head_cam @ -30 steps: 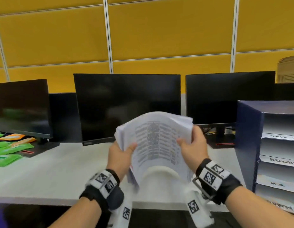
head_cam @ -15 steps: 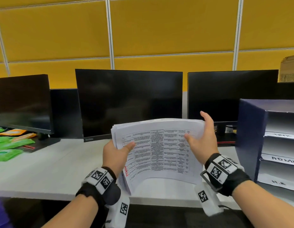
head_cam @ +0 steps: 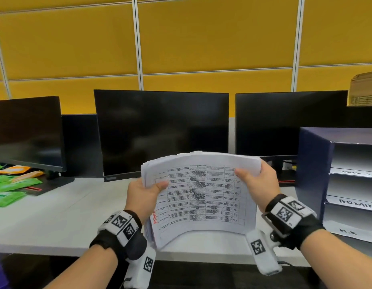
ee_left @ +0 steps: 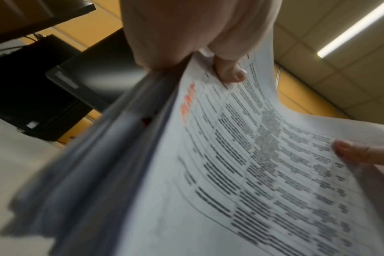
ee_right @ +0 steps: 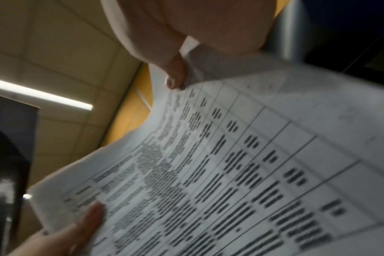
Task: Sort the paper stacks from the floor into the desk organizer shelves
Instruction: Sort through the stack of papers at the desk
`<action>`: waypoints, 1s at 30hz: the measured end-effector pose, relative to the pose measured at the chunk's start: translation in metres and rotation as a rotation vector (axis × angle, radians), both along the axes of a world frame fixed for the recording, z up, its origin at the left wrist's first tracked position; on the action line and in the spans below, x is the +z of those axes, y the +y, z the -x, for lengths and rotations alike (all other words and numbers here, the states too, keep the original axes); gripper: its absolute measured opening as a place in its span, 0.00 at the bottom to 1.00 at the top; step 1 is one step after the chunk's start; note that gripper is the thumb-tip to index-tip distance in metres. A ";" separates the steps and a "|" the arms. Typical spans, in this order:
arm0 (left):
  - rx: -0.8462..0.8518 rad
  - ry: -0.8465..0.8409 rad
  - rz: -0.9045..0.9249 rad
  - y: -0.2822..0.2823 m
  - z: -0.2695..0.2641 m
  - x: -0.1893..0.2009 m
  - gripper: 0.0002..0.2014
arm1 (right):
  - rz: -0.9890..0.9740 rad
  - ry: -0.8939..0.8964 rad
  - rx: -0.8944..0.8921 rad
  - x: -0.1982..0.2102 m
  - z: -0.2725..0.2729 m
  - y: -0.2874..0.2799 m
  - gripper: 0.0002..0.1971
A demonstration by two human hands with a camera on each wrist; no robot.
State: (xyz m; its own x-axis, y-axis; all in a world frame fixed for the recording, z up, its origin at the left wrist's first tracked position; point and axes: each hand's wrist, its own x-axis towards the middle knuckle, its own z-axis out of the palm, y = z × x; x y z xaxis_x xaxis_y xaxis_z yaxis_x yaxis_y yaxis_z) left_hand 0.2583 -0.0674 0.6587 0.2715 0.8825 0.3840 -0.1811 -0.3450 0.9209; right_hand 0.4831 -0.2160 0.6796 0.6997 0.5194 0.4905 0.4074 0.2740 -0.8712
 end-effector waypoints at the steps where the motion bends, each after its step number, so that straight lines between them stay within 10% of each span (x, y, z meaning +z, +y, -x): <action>1: 0.019 -0.034 -0.020 -0.001 -0.002 0.005 0.05 | -0.043 -0.051 -0.039 0.005 0.004 0.001 0.11; 10: 0.043 0.038 0.001 0.003 0.004 -0.016 0.11 | 0.012 0.072 0.017 -0.013 0.003 0.008 0.28; 21: -0.008 0.074 0.048 0.007 0.008 -0.013 0.14 | 0.104 0.142 0.035 -0.016 -0.010 0.007 0.11; 30: 0.050 0.044 -0.009 0.005 0.001 -0.009 0.13 | 0.069 0.092 0.001 -0.010 0.002 0.009 0.21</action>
